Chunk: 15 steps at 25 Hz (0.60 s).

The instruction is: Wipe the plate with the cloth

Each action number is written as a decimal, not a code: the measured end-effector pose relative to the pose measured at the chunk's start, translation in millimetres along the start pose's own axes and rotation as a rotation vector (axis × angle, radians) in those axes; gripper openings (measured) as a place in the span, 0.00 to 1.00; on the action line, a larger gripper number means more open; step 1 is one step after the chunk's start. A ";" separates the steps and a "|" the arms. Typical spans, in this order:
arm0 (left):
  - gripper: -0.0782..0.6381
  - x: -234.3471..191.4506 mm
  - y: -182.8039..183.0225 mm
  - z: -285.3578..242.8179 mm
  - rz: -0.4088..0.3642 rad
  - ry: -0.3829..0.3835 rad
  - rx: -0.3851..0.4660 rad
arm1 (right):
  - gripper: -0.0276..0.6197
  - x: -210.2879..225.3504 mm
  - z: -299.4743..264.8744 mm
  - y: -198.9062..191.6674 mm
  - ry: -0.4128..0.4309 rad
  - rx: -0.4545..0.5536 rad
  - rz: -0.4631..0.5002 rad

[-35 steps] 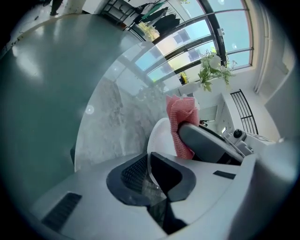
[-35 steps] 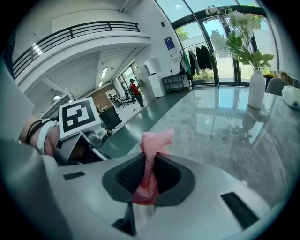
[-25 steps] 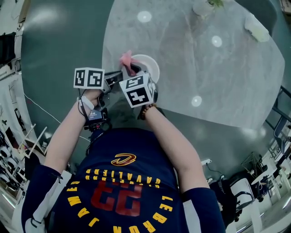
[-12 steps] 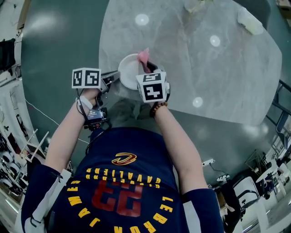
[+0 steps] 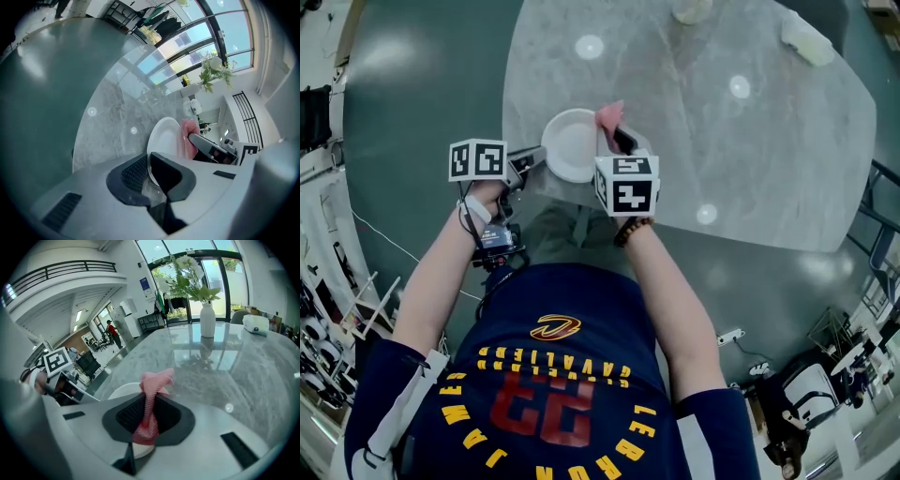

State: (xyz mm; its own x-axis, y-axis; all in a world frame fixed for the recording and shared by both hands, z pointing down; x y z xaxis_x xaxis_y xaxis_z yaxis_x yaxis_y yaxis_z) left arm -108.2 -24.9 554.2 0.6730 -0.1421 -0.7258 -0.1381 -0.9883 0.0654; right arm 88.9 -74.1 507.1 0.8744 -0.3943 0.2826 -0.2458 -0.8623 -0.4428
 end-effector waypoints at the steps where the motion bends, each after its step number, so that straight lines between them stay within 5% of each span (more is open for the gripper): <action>1: 0.15 -0.6 0.2 0.3 0.001 -0.002 0.004 | 0.11 -8.8 -0.9 0.9 0.019 0.004 0.014; 8: 0.15 -3.4 -2.3 -6.5 0.007 -0.016 0.014 | 0.11 -75.8 -34.1 -19.9 0.155 -0.106 0.158; 15: 0.15 -10.6 -0.4 -5.4 0.032 -0.045 0.025 | 0.11 -99.9 -63.1 -23.9 0.174 -0.146 0.243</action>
State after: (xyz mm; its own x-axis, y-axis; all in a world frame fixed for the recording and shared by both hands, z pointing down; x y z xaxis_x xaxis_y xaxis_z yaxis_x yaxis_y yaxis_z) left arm -111.4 -23.3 565.6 0.6349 -0.1705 -0.7536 -0.1773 -0.9815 0.0727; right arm -18.9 -34.1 543.2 0.7019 -0.6311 0.3303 -0.5066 -0.7682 -0.3914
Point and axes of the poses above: the fingertips, and each gripper's own axes: z backward along the fingers, x to its right, y out of its top, the point moved 6 cm from there along z, backward along the fingers, and after that the axes turned 8 degrees about -x, right-handed, at the moved point
